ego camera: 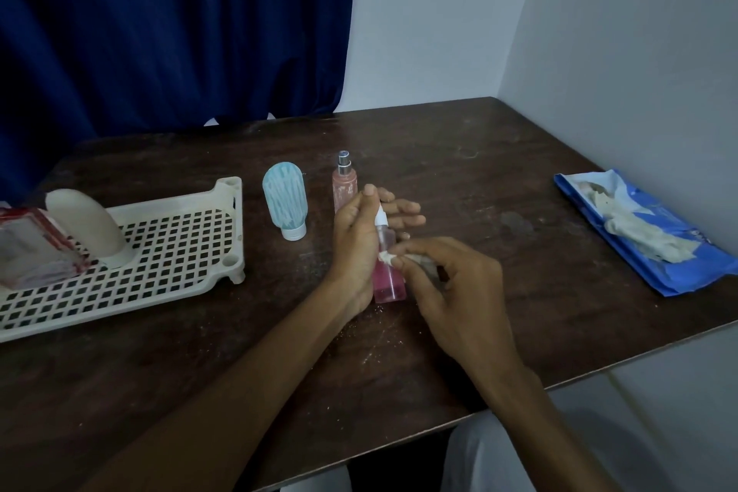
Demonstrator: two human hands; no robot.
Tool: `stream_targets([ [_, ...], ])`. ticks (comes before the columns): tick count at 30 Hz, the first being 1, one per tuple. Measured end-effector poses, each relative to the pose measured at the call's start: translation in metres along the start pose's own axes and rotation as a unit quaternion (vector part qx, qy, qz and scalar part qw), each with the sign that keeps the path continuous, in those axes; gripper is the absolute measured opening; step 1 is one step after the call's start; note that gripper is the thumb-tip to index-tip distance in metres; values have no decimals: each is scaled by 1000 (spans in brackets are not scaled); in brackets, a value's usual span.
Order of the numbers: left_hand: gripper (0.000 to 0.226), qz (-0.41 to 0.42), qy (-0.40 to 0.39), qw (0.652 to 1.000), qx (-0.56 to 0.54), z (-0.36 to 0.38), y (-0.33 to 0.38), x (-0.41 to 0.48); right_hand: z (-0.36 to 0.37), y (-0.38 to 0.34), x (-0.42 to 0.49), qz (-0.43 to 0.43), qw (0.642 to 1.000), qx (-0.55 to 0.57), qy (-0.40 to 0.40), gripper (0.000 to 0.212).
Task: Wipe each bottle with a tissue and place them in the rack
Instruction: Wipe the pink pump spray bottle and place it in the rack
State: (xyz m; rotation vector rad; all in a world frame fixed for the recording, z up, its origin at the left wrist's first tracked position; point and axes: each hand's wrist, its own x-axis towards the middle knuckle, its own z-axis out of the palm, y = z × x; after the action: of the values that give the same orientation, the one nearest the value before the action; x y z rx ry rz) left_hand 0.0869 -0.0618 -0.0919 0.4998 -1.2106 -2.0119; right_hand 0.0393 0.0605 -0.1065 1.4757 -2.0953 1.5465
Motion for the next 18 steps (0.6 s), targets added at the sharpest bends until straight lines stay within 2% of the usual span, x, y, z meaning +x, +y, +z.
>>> stream_targets([
  [7, 32, 29, -6, 999, 44, -4, -2, 3, -6, 2, -19, 24, 999, -17, -18, 14],
  [14, 32, -11, -49, 998, -27, -1, -1, -5, 3, 1, 17, 15, 999, -30, 36, 13],
  [18, 32, -12, -53, 998, -36, 2, 0, -4, 2, 0, 14, 9, 999, -40, 34, 13],
])
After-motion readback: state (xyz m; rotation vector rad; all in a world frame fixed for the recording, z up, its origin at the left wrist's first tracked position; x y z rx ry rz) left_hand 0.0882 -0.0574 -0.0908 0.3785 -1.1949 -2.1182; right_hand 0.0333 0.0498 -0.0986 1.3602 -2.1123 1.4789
